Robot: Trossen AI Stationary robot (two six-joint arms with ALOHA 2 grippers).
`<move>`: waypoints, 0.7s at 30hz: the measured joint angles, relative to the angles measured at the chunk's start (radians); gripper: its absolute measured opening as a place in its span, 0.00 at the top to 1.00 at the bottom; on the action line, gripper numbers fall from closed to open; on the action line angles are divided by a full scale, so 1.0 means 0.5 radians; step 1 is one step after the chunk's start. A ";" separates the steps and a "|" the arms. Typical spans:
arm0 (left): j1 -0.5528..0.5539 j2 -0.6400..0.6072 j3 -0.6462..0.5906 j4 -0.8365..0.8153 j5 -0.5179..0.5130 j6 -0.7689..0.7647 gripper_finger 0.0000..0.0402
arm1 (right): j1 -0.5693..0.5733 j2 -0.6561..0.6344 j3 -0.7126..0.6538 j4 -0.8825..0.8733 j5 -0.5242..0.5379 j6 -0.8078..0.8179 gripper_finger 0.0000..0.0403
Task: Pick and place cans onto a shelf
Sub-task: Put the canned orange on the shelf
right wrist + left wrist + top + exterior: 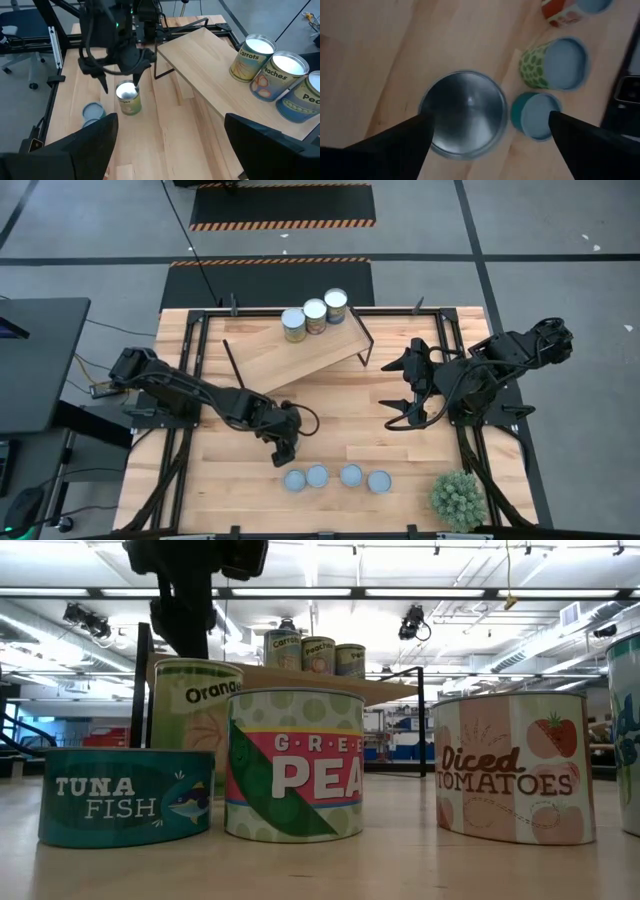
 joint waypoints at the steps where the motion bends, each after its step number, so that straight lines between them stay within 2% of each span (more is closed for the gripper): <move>1: 0.000 0.011 0.000 -0.007 -0.018 -0.002 0.01 | 0.000 0.000 0.000 0.000 0.000 0.000 0.07; 11: 0.000 0.027 0.050 -0.065 -0.035 -0.013 0.00 | 0.000 0.000 0.000 0.014 0.001 0.001 0.07; 16: 0.000 0.026 0.116 -0.187 -0.204 0.058 0.00 | 0.000 0.000 0.000 0.046 0.001 0.000 0.07; 21: -0.009 0.067 0.119 -0.189 -0.182 0.106 0.00 | 0.000 0.000 0.000 0.046 0.001 0.000 0.07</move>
